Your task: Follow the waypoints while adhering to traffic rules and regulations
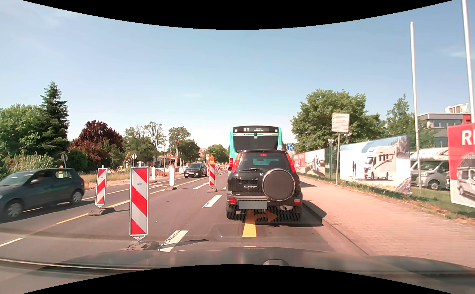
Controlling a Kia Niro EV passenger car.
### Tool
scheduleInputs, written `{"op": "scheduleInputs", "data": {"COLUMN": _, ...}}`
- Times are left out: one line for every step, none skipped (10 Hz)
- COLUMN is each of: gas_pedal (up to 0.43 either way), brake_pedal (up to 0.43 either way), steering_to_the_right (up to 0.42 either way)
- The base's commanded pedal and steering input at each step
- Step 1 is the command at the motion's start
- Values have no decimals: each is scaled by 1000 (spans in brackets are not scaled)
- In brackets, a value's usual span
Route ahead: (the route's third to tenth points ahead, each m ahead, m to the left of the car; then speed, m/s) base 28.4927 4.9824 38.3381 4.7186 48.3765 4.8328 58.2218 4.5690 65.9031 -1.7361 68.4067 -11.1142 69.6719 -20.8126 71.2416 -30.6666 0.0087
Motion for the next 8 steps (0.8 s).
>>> {"op": "scheduleInputs", "data": {"gas_pedal": 0, "brake_pedal": 207, "steering_to_the_right": -6}}
{"op": "scheduleInputs", "data": {"gas_pedal": 0, "brake_pedal": 207, "steering_to_the_right": -6}}
{"op": "scheduleInputs", "data": {"gas_pedal": 0, "brake_pedal": 207, "steering_to_the_right": -6}}
{"op": "scheduleInputs", "data": {"gas_pedal": 0, "brake_pedal": 207, "steering_to_the_right": -6}}
{"op": "scheduleInputs", "data": {"gas_pedal": 0, "brake_pedal": 207, "steering_to_the_right": -6}}
{"op": "scheduleInputs", "data": {"gas_pedal": 0, "brake_pedal": 207, "steering_to_the_right": -6}}
{"op": "scheduleInputs", "data": {"gas_pedal": 0, "brake_pedal": 207, "steering_to_the_right": -6}}
{"op": "scheduleInputs", "data": {"gas_pedal": 0, "brake_pedal": 207, "steering_to_the_right": -6}}
